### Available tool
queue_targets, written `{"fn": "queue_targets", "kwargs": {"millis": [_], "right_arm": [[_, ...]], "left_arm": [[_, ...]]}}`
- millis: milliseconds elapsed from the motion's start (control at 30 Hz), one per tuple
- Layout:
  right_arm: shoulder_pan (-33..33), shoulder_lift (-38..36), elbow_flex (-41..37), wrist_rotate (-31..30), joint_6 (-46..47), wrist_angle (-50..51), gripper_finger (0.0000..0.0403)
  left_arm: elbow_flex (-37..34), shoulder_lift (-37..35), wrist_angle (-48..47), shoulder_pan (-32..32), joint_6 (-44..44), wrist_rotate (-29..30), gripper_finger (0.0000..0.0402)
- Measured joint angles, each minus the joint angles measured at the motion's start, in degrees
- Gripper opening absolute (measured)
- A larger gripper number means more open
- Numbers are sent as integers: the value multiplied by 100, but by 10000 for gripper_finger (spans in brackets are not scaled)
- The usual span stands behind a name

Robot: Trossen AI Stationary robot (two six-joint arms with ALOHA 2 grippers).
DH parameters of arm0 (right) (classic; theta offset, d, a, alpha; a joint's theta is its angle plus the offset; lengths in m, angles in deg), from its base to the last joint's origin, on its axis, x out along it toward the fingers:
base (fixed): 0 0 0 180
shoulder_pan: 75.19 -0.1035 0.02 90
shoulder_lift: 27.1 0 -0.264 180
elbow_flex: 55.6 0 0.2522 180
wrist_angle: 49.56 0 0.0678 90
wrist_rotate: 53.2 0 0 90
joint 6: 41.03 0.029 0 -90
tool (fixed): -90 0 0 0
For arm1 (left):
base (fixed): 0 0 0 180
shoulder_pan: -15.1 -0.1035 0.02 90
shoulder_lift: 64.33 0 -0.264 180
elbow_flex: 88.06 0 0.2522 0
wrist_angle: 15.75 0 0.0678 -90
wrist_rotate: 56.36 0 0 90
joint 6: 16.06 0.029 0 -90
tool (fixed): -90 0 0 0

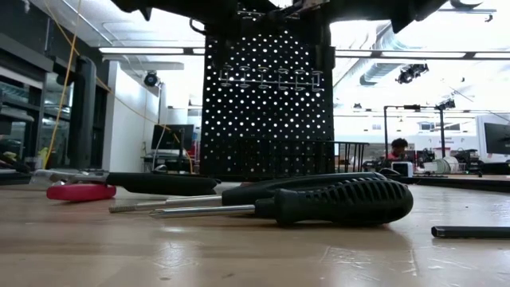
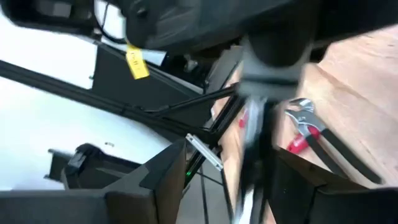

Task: Hang tools onto peg board
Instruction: Put the black ratchet wrench into the wire basket on the pegboard

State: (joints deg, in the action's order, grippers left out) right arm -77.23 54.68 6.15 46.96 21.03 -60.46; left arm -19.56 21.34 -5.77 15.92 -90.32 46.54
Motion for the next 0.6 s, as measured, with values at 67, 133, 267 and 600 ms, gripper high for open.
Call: {"fn": "queue_targets", "kwargs": {"millis": [67, 133, 267, 600], "right_arm": [[2, -3, 0, 0, -90, 14, 188], [2, -13, 0, -50, -106, 90, 188], [14, -15, 0, -279, -106, 147, 164], [-19, -52, -7, -628, -281, 298, 27]], "left_arm": [[-2, -125, -259, 0, 42, 48, 77], [-2, -251, -548, 0, 44, 126, 77], [-4, -333, -731, 2, 59, 176, 77], [-7, -344, -883, 5, 45, 184, 77]]}}
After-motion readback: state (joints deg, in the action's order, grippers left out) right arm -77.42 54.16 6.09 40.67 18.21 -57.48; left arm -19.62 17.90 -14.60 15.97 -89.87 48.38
